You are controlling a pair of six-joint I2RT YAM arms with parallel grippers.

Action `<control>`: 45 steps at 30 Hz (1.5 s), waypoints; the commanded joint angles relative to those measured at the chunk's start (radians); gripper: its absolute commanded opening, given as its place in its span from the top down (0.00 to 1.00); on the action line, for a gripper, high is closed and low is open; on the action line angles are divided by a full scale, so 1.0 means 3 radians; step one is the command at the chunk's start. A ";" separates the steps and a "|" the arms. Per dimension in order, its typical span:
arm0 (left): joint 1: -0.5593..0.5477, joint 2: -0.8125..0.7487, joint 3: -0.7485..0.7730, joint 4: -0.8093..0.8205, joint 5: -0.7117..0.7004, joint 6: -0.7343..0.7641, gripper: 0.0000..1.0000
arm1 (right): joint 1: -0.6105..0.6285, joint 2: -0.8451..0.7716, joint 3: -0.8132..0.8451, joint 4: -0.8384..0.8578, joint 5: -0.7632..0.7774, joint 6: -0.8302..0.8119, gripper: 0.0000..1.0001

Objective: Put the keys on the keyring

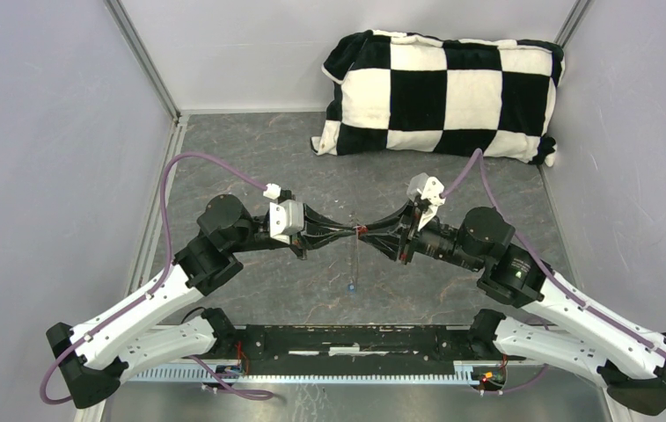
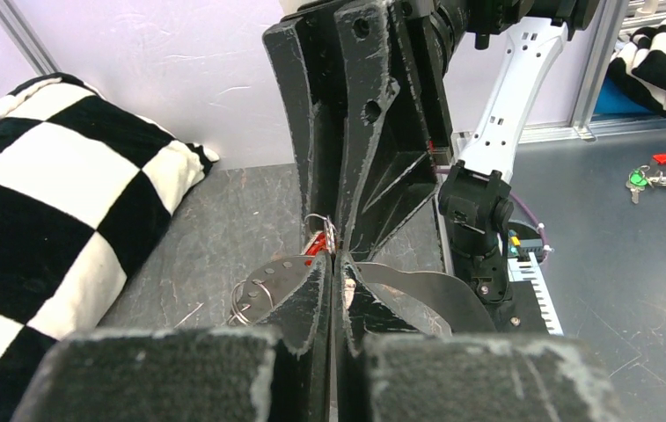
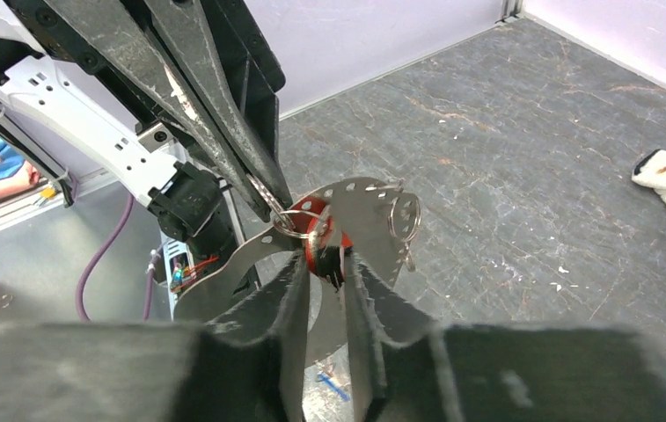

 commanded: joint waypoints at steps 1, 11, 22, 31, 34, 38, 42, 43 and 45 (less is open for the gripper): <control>0.0007 -0.0075 0.0151 0.0239 0.0006 -0.0084 0.98 | -0.0012 -0.0009 0.0000 0.0152 -0.0079 -0.0029 0.80; 0.0008 -0.0091 0.0090 0.0233 -0.0141 0.0074 0.98 | -0.0012 -0.0155 0.0028 -0.0194 -0.0163 -0.0061 0.99; 0.0009 -0.0079 0.0081 0.0235 -0.0084 0.0094 0.98 | -0.0012 0.0058 0.0220 -0.0486 -0.0631 -0.0125 0.99; 0.0007 -0.0086 0.0078 0.0079 0.0115 0.0187 0.98 | -0.0011 0.0210 0.0541 -0.0592 -0.0628 -0.0317 0.61; 0.0007 -0.0090 0.0089 0.0016 0.0149 0.0203 0.98 | -0.0012 0.0142 0.0622 -0.0673 -0.0475 -0.0442 0.52; 0.0012 -0.0086 0.0097 0.0013 0.0239 0.0166 0.98 | -0.0012 -0.0038 0.0568 -0.0590 -0.0403 -0.0606 0.50; 0.0008 -0.0061 0.0104 0.0047 0.0355 0.0103 0.98 | -0.0012 -0.0139 0.0355 -0.0211 -0.0446 -0.0570 0.53; 0.0010 -0.0057 0.0104 0.0049 0.0368 0.0100 0.98 | -0.0011 -0.0120 0.0334 -0.0154 -0.0470 -0.0562 0.54; 0.0009 -0.0057 0.0116 0.0043 0.0392 0.0095 0.98 | -0.0012 -0.0083 0.0288 -0.0066 -0.0528 -0.0551 0.56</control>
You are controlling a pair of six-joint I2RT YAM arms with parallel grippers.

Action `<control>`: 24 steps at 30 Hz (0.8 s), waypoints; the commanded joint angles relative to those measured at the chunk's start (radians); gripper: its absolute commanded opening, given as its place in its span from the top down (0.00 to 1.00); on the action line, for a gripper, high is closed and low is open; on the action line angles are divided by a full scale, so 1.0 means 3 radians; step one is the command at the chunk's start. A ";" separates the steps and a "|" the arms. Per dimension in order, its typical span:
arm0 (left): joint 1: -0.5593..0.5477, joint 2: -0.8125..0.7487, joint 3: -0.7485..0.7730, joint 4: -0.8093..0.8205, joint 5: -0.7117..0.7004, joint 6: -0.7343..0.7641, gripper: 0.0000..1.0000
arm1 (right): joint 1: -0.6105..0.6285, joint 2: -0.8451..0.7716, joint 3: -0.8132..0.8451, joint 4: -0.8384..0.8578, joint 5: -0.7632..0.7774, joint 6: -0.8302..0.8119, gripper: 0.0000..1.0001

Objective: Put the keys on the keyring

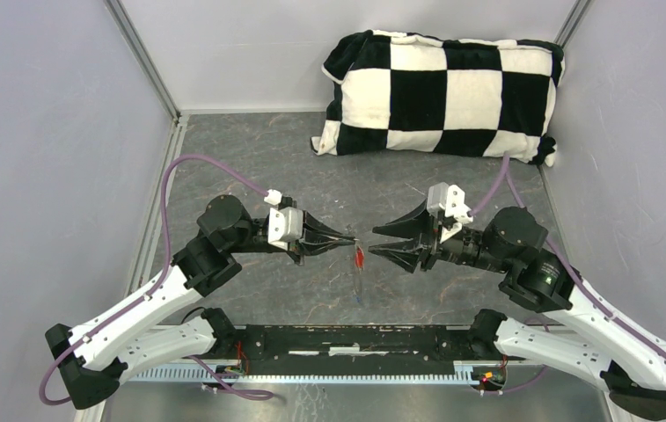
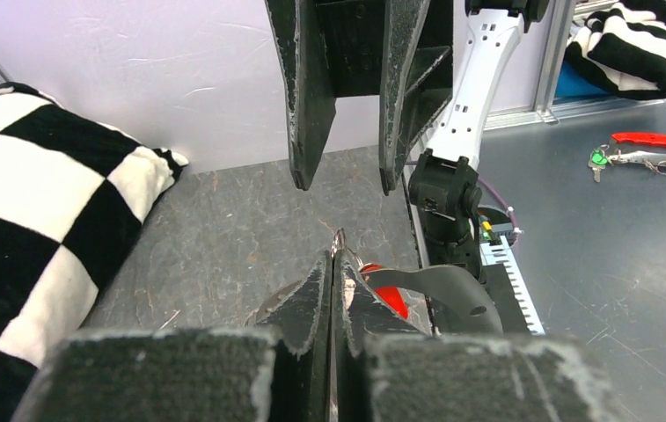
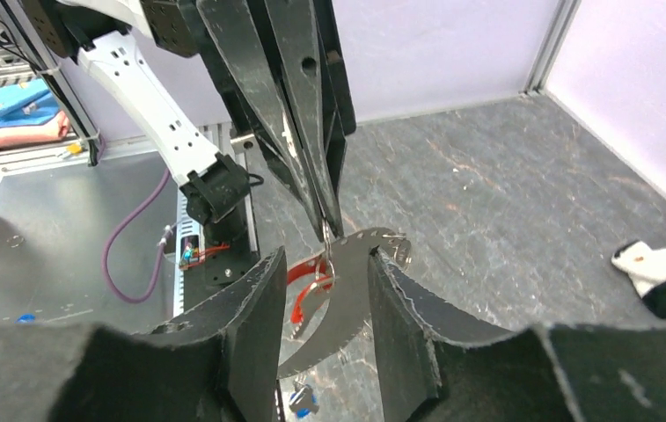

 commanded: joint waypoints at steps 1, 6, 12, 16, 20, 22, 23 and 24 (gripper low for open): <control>0.0012 -0.0027 0.0122 0.0139 0.0158 0.0033 0.98 | -0.0001 0.0063 -0.0135 0.0438 -0.0093 -0.0024 0.56; 0.0012 -0.0042 0.0130 0.0120 0.0147 0.0035 0.98 | -0.0003 0.0132 -0.0171 0.0531 -0.0215 -0.0008 0.59; 0.0012 -0.0046 0.0123 0.0145 0.0150 0.0027 0.98 | 0.0001 0.0172 -0.0191 0.0564 -0.0268 0.0017 0.66; 0.0012 -0.0061 0.0108 0.0114 0.0149 0.0045 0.98 | 0.0000 0.0208 -0.0173 0.0557 -0.0314 0.0023 0.93; 0.0012 -0.0067 0.0116 -0.0188 0.0151 0.0342 0.97 | -0.0002 0.0225 -0.0048 0.0315 -0.0261 -0.0030 1.00; 0.0012 -0.0054 0.0131 -0.0492 0.0122 0.0544 0.87 | 0.0000 0.0298 0.0121 -0.0002 -0.0218 -0.0092 1.00; 0.0012 -0.0043 0.0137 -0.0618 0.0118 0.0656 0.80 | 0.0000 0.0362 0.0232 -0.0189 -0.0204 -0.0147 1.00; 0.0013 -0.0026 0.0155 -0.0751 0.0124 0.0789 0.74 | -0.0002 0.0437 0.0340 -0.0350 -0.0192 -0.0203 1.00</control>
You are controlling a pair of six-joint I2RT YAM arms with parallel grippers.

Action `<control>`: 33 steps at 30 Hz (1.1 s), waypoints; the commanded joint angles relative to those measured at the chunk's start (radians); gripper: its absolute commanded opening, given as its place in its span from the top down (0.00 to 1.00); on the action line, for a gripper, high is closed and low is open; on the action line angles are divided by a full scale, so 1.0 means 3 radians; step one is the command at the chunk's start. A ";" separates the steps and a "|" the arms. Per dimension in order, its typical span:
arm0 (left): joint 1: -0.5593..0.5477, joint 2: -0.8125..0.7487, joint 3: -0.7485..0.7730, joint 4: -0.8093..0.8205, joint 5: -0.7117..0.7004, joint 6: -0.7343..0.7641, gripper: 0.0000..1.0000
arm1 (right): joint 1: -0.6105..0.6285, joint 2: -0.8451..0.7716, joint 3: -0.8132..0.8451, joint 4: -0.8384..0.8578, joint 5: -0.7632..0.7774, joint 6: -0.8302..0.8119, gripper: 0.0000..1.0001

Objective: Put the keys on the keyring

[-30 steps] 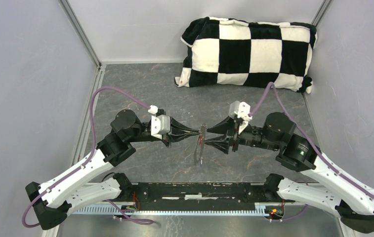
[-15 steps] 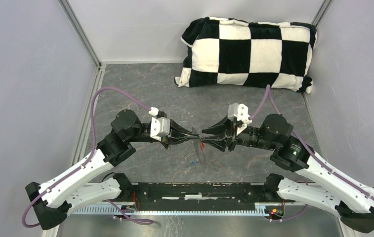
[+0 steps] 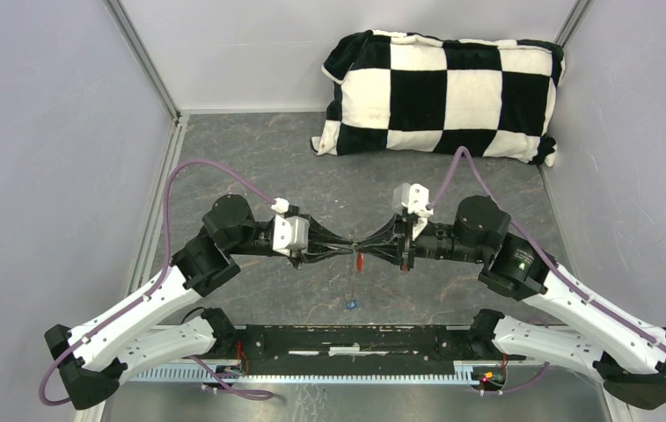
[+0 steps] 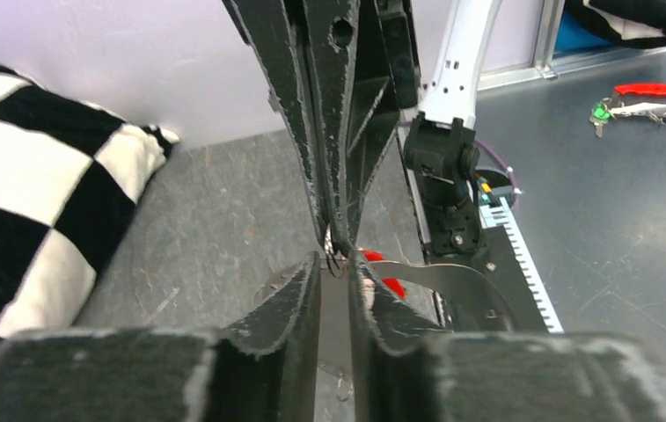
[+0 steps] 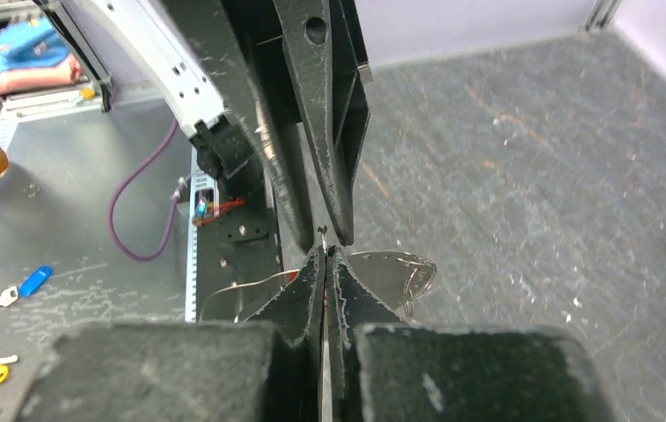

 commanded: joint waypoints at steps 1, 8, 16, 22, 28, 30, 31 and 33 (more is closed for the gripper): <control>0.0012 0.0011 0.0180 -0.0629 0.0020 0.0659 0.67 | -0.0003 0.0227 0.0543 -0.0687 0.0076 -0.0213 1.00; 0.0012 0.0258 0.0485 -0.1333 0.0128 0.1174 0.59 | 0.0001 0.0745 0.1154 -0.1592 -0.0048 -0.0583 0.99; 0.0015 0.0303 0.0488 -0.1290 0.0175 0.1200 0.67 | 0.0012 0.1026 0.1432 -0.1876 -0.0262 -0.0747 0.99; 0.0012 0.0337 0.0450 -0.1238 0.0257 0.1212 0.72 | 0.0045 0.1146 0.1503 -0.1883 -0.0376 -0.0773 0.99; 0.0012 0.0359 0.0404 -0.1209 0.0397 0.1199 0.83 | 0.0074 0.1239 0.1557 -0.1780 -0.0484 -0.0774 0.99; 0.0012 0.0356 0.0408 -0.1258 0.0393 0.1250 0.92 | 0.0074 0.1252 0.1551 -0.1764 -0.0500 -0.0779 0.99; 0.0012 0.0354 0.0411 -0.1299 0.0392 0.1294 0.97 | 0.0074 0.1240 0.1530 -0.1742 -0.0496 -0.0772 0.99; 0.0012 0.0328 0.0411 -0.1346 0.0379 0.1331 0.98 | 0.0074 0.1183 0.1462 -0.1667 -0.0421 -0.0705 0.91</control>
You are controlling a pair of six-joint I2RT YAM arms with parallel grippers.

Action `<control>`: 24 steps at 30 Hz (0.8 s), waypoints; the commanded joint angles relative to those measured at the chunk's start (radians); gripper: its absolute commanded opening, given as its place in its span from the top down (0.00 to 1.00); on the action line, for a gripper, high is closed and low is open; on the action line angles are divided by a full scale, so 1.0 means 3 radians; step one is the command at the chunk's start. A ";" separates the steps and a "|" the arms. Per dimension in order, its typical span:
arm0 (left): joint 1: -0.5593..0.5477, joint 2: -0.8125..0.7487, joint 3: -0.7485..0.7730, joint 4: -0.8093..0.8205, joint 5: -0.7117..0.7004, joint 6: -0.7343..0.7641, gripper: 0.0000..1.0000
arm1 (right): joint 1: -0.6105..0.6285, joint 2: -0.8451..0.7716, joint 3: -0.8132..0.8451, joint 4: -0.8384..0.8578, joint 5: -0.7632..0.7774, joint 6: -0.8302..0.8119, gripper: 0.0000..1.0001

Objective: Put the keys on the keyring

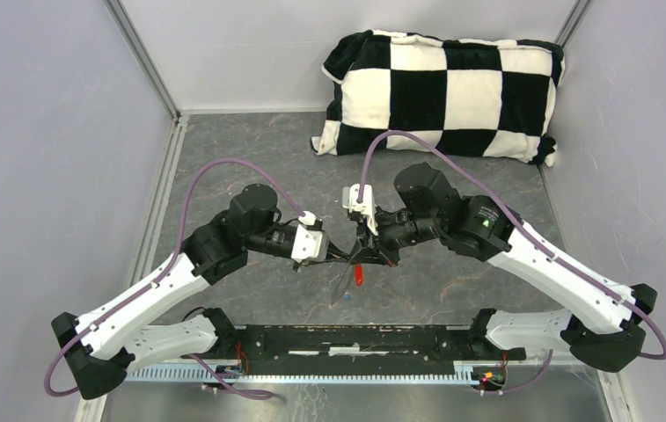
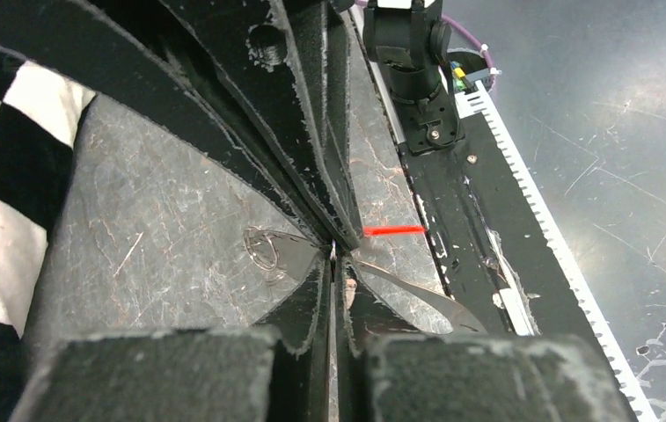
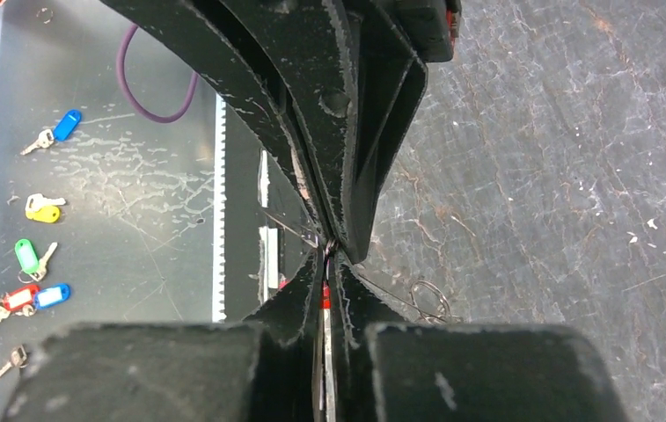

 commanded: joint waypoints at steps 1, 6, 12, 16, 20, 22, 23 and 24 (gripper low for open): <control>-0.0002 -0.0031 0.0063 0.0020 0.0108 0.0190 0.98 | 0.0019 -0.0087 0.0046 0.0386 0.0053 0.0103 0.81; -0.0001 -0.0110 -0.0032 0.0557 -0.0146 -0.0406 0.98 | -0.0034 -0.0668 -0.0506 0.0978 0.0531 0.0459 0.60; 0.0026 -0.0235 -0.0232 0.1636 -0.0454 -0.1386 0.98 | -0.0059 -0.1319 -0.1218 0.1780 0.0915 0.1120 0.50; 0.0028 -0.0230 -0.0231 0.1836 -0.0403 -0.1570 0.98 | -0.0059 -0.1567 -0.1505 0.2150 0.0998 0.1283 0.50; 0.0028 -0.0241 -0.0225 0.1852 -0.0356 -0.1551 0.98 | -0.0058 -0.1533 -0.1566 0.2270 0.0941 0.1337 0.50; 0.0028 -0.0249 -0.0220 0.1853 -0.0294 -0.1519 0.98 | -0.0056 -0.1510 -0.1630 0.2415 0.0874 0.1390 0.51; 0.0028 -0.0257 -0.0215 0.1848 -0.0259 -0.1508 0.98 | -0.0059 -0.1495 -0.1642 0.2445 0.0874 0.1396 0.52; 0.0028 -0.0261 -0.0214 0.1841 -0.0223 -0.1498 0.98 | -0.0059 -0.1483 -0.1638 0.2446 0.0895 0.1386 0.55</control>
